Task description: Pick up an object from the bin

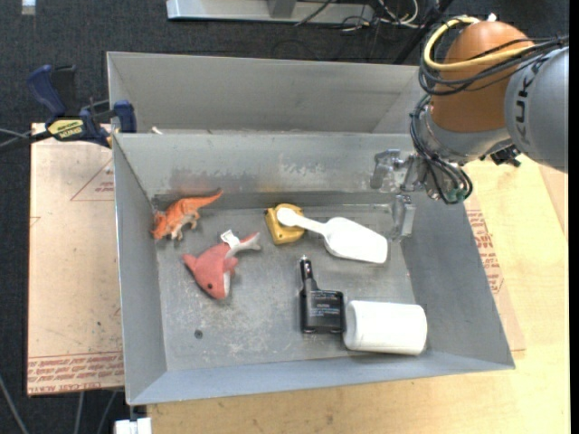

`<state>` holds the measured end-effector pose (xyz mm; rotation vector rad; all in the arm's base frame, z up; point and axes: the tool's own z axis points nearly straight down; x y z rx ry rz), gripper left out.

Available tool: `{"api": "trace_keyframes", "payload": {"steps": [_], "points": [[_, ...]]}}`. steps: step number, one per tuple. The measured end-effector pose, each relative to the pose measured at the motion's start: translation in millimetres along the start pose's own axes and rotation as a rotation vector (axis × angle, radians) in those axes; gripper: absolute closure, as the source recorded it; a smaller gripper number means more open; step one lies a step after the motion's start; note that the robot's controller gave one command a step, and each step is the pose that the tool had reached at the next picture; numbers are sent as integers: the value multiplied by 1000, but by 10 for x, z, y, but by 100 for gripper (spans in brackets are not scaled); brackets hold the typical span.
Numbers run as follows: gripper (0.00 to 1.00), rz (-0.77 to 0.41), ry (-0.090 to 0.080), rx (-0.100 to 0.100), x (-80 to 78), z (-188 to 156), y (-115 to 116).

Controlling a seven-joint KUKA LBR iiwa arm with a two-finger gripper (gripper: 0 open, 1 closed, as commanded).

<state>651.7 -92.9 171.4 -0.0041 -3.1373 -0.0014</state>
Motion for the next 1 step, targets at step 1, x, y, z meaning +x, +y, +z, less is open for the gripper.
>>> {"api": "trace_keyframes", "payload": {"steps": [1], "points": [[0,-1,-6,1,-10,-51,3]]}}
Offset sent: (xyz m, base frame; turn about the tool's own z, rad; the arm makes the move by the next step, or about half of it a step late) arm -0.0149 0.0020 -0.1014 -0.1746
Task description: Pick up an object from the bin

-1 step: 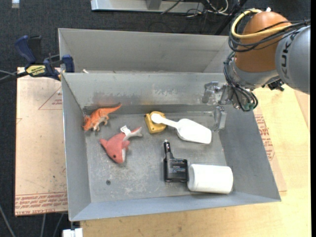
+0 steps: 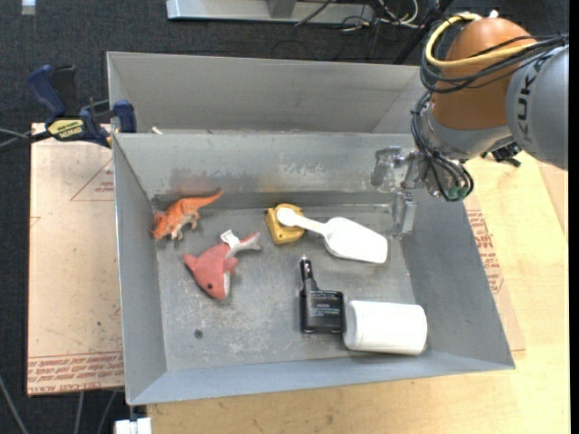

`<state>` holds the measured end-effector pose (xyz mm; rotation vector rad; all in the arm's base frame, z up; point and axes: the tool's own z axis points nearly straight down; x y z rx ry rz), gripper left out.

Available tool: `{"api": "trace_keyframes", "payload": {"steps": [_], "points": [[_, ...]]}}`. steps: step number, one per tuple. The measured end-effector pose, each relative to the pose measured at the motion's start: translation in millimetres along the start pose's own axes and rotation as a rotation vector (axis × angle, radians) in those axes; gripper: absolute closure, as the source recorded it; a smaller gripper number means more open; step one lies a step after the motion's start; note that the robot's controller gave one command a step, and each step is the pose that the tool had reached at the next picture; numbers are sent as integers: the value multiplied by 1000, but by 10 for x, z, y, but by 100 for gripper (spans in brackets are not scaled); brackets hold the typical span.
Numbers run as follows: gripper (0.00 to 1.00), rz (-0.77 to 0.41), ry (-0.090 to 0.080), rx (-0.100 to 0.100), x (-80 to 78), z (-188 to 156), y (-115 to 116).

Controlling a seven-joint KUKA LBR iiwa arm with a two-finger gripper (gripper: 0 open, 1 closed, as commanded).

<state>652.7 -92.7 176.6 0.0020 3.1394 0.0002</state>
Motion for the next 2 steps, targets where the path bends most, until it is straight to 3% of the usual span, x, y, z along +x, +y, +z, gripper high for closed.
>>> {"api": "trace_keyframes", "payload": {"steps": [1,2], "points": [[0,-60,-6,1,34,329,8],[0,1,-3,-1,132,885,70]]}}
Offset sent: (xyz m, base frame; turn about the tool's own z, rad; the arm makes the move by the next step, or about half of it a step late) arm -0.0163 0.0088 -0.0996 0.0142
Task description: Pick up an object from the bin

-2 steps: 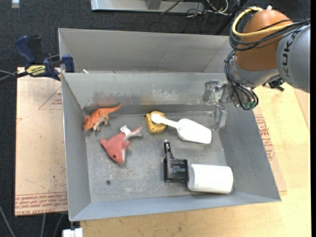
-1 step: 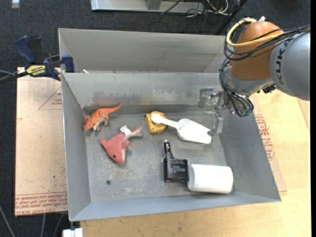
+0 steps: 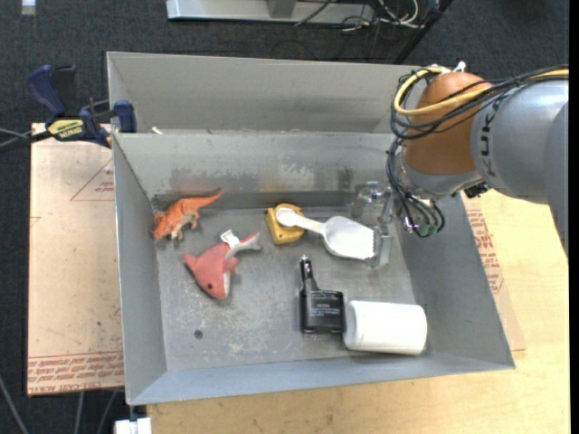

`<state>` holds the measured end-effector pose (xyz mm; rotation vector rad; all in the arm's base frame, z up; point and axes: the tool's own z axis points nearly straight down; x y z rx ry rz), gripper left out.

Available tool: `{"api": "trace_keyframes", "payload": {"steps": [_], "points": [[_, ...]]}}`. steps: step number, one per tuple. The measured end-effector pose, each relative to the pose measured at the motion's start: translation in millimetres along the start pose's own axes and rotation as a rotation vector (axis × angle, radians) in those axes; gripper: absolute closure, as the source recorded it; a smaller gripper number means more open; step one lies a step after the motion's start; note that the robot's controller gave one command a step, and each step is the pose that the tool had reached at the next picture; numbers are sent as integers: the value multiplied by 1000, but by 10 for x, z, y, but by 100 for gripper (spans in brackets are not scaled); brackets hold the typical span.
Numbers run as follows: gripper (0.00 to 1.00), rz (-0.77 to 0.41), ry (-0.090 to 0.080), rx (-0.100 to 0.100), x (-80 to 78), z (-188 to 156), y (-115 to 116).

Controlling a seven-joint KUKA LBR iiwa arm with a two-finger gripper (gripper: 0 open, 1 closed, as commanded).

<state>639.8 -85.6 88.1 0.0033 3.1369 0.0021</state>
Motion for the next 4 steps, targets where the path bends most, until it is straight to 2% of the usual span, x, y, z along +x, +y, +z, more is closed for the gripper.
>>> {"api": "trace_keyframes", "payload": {"steps": [1,2,3,4], "points": [[0,5,-3,0,73,195,108],[100,-220,-3,-1,114,179,170],[100,-220,-3,-1,114,179,171],[100,-203,-7,-1,123,-1085,86]]}}
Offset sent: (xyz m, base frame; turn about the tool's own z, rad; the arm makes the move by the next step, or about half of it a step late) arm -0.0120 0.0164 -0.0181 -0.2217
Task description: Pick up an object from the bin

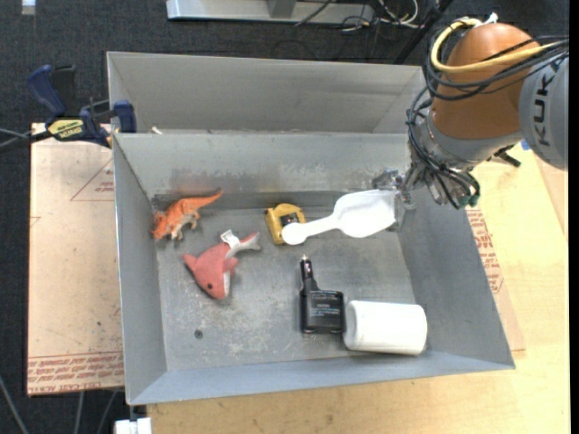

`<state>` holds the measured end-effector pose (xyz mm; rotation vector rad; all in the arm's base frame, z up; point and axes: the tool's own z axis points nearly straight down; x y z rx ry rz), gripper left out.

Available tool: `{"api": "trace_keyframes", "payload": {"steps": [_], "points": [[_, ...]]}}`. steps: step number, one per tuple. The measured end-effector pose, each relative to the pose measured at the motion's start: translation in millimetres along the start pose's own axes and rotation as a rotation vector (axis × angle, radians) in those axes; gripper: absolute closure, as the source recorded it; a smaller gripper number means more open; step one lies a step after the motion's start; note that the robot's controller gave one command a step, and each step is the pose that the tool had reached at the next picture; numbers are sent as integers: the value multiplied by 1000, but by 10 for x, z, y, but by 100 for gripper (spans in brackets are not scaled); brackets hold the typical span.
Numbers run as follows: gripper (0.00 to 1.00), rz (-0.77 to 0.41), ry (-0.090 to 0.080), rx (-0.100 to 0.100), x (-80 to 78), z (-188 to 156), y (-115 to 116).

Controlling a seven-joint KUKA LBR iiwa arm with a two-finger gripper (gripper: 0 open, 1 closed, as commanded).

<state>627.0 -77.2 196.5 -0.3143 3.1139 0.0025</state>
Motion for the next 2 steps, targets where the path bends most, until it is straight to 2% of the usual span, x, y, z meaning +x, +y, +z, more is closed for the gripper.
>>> {"api": "trace_keyframes", "payload": {"steps": [1,2], "points": [[100,0,1,0,1,2,0],[100,15,5,-3,-2,-437,-107]]}}
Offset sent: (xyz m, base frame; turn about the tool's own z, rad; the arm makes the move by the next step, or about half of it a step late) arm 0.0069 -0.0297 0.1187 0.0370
